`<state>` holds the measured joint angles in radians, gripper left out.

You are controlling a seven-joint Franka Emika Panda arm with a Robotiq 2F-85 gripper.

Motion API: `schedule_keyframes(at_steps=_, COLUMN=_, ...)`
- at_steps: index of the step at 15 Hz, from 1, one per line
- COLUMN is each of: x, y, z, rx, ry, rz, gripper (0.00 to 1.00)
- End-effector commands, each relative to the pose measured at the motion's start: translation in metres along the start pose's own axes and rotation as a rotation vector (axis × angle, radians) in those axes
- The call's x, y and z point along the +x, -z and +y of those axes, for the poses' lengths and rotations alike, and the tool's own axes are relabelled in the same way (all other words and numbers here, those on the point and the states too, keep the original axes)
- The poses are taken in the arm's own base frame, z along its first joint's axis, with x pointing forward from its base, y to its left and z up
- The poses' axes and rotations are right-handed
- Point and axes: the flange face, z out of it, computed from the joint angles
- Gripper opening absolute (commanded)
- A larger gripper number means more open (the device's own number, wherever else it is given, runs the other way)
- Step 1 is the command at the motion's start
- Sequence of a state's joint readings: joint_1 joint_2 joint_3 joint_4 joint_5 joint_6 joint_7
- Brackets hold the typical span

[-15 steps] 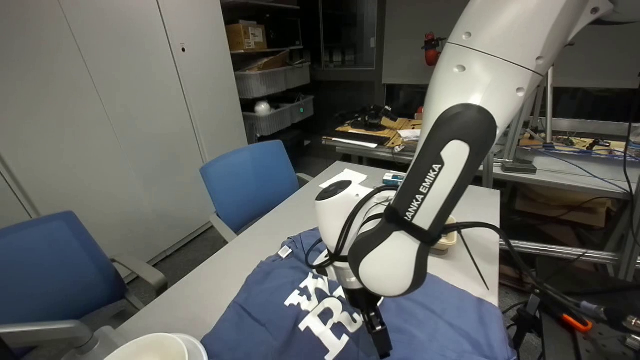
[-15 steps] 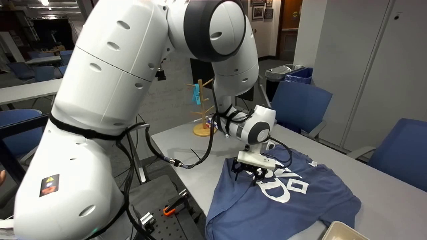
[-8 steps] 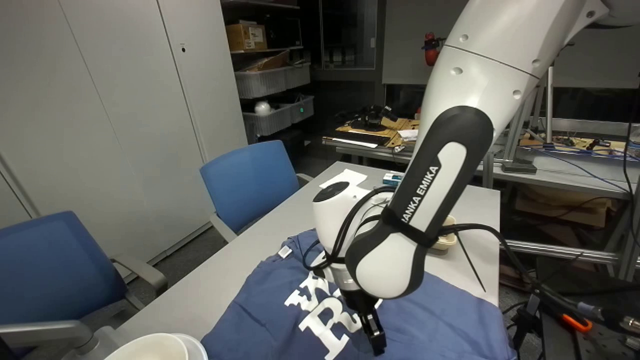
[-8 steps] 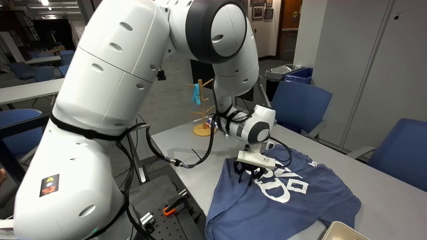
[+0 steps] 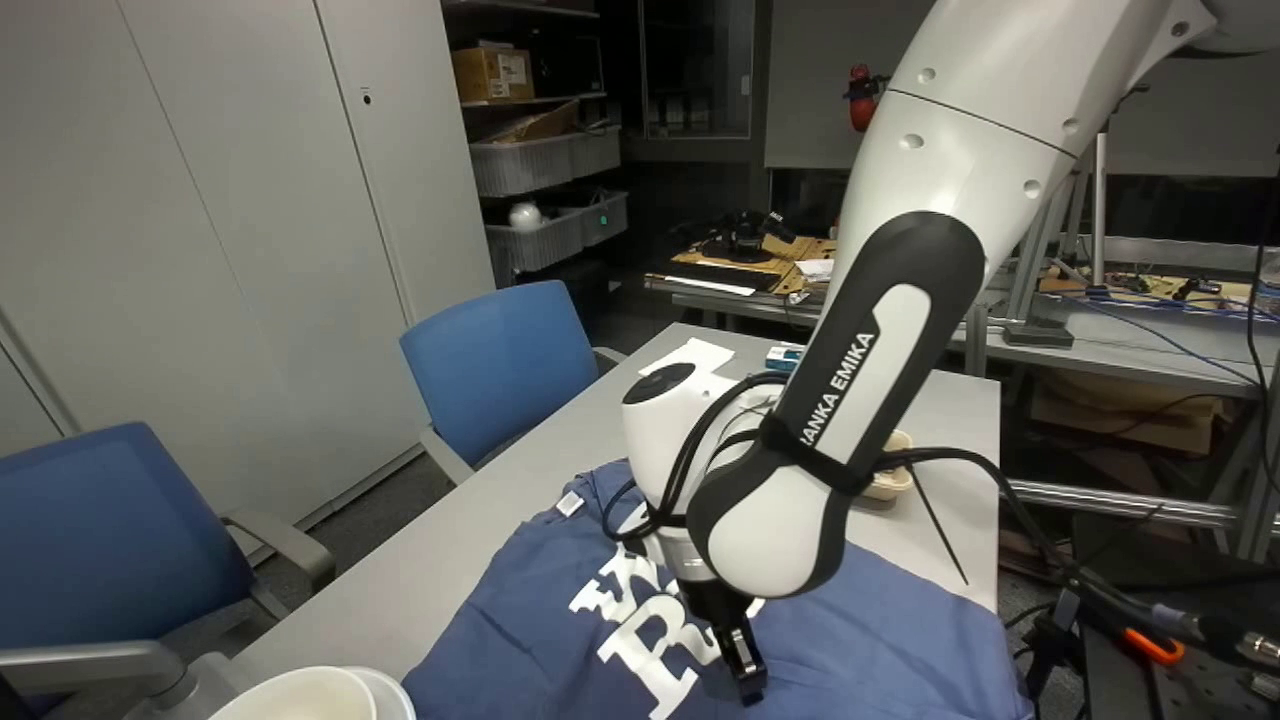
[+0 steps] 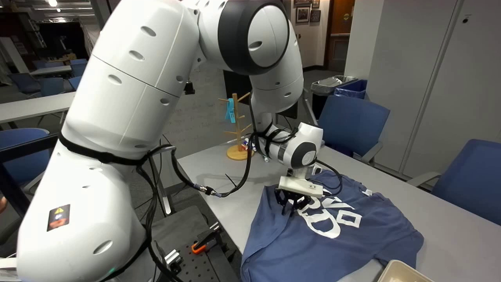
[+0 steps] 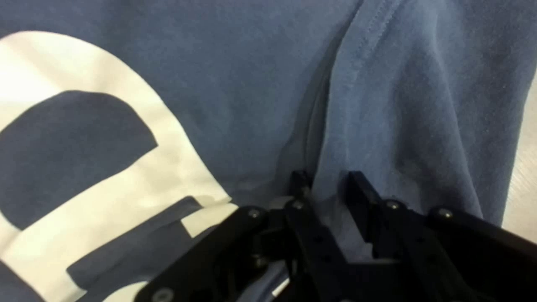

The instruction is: Fold the blue shirt

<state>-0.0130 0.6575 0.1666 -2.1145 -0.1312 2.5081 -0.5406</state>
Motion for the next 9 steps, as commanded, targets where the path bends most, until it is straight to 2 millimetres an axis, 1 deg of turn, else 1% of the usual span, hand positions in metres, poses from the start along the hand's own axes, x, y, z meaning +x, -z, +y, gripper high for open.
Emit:
schedule_keyframes(at_steps=1, x=0.0037, y=0.0023, z=0.0012, rx=-0.009, ry=0.014, rz=-0.028, gripper=0.62)
schedule_keyframes(at_steps=2, x=0.0037, y=0.0028, z=0.0008, rx=-0.011, ry=0.012, rz=-0.029, gripper=0.70)
schedule_keyframes(at_steps=4, x=0.0035, y=0.0037, z=-0.0011, rx=-0.011, ry=0.011, rz=-0.036, gripper=0.82)
schedule_keyframes(at_steps=5, x=0.0034, y=0.0038, z=-0.0020, rx=-0.010, ry=0.010, rz=-0.039, gripper=0.82)
schedule_keyframes(at_steps=6, x=0.0032, y=0.0037, z=-0.0031, rx=-0.006, ry=0.008, rz=-0.042, gripper=0.78)
schedule_keyframes(at_steps=7, x=0.0026, y=0.0032, z=-0.0041, rx=-0.003, ry=0.006, rz=-0.049, gripper=0.64)
schedule_keyframes(at_steps=9, x=0.0012, y=0.0013, z=-0.0064, rx=0.002, ry=0.000, rz=-0.065, gripper=0.48)
